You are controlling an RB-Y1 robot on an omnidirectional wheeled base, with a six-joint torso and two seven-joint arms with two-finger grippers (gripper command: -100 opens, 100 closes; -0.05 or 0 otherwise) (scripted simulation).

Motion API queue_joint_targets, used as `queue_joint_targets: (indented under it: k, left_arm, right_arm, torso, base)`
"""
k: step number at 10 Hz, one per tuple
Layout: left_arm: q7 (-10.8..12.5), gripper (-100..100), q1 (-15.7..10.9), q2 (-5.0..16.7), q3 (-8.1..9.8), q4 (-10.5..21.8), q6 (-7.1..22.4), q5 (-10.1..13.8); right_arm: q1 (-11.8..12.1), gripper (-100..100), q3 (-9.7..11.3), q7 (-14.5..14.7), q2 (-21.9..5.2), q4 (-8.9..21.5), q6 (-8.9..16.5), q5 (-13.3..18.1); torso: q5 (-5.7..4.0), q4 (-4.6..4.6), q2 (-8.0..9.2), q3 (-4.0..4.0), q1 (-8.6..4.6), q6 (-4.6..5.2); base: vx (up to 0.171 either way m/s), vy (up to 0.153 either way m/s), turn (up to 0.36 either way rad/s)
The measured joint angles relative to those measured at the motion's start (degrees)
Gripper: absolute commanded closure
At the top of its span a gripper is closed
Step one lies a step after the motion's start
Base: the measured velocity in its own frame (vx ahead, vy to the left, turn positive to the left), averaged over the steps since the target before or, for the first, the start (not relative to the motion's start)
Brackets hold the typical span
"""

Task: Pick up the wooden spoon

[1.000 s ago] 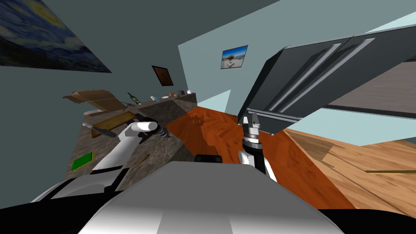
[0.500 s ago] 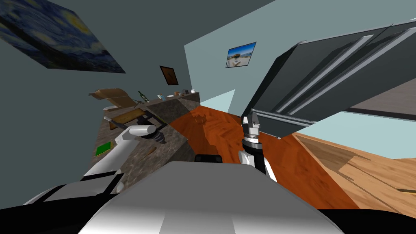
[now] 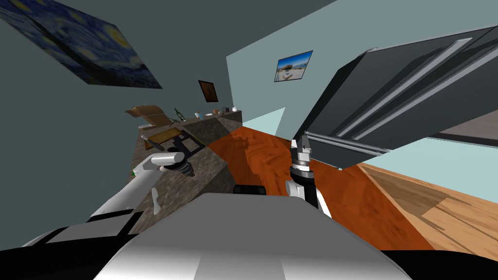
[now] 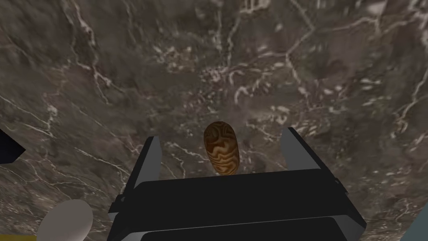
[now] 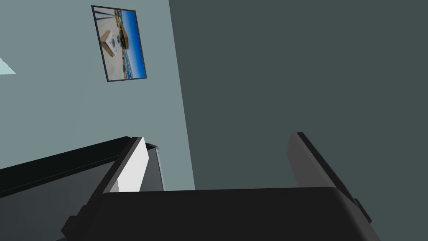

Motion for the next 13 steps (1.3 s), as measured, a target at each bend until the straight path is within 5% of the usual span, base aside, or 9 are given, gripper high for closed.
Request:
queue_joint_targets:
  k: [2, 3, 7, 8, 9, 12, 13]
  left_arm:
    - [-1.06, -100, -0.32, -1.03, -0.58, 2.28, -2.04, -1.04]
    - [-1.18, 100, -0.35, -1.09, -0.63, 2.44, -2.28, -1.11]
    - [-1.13, 100, -0.35, -1.08, -0.61, 2.43, -2.23, -1.09]
    - [-1.14, 0, -0.35, -1.08, -0.61, 2.43, -2.23, -1.09]
    - [-1.14, 100, -0.35, -1.08, -0.61, 2.43, -2.24, -1.09]
    - [0.08, 100, -0.37, 0.38, 0.02, -0.30, 0.32, 0.25]
    - [0.20, 0, -0.42, 0.43, 0.03, -0.40, 0.52, 0.28]
  right_arm:
    - [0.00, 0, 0.00, 0.00, 0.00, 0.00, 0.00, 0.00]
    - [0.00, 0, 0.00, 0.00, 0.00, 0.00, 0.00, 0.00]
    - [0.00, 0, 0.00, 0.00, 0.00, 0.00, 0.00, 0.00]
    - [0.00, 0, 0.00, 0.00, 0.00, 0.00, 0.00, 0.00]
    - [0.00, 0, 0.00, 0.00, 0.00, 0.00, 0.00, 0.00]
    - [0.00, 0, 0.00, 0.00, 0.00, 0.00, 0.00, 0.00]
    - [0.00, 0, 0.00, 0.00, 0.00, 0.00, 0.00, 0.00]
  torso:
    - [-0.01, -0.01, -0.02, -0.01, -0.02, 0.00]
    - [-0.02, 0.00, -0.02, -0.01, -0.03, 0.00]
    - [0.01, -0.02, -0.05, -0.04, 0.02, 0.03]
    - [0.01, -0.02, -0.06, -0.04, 0.03, 0.02]
    - [0.01, -0.02, -0.06, -0.04, 0.03, 0.02]
    - [-0.02, 0.00, -0.04, -0.02, -0.03, 0.03]
    - [0.01, -0.02, -0.04, -0.03, 0.00, 0.01]
  base:
    - [0.000, 0.000, 0.000]
    - [0.000, 0.000, 0.000]
    - [0.000, 0.000, 0.000]
    - [0.000, 0.000, 0.000]
    - [0.000, 0.000, 0.000]
    - [-0.001, -0.001, 0.005]
    - [0.000, 0.000, 0.000]
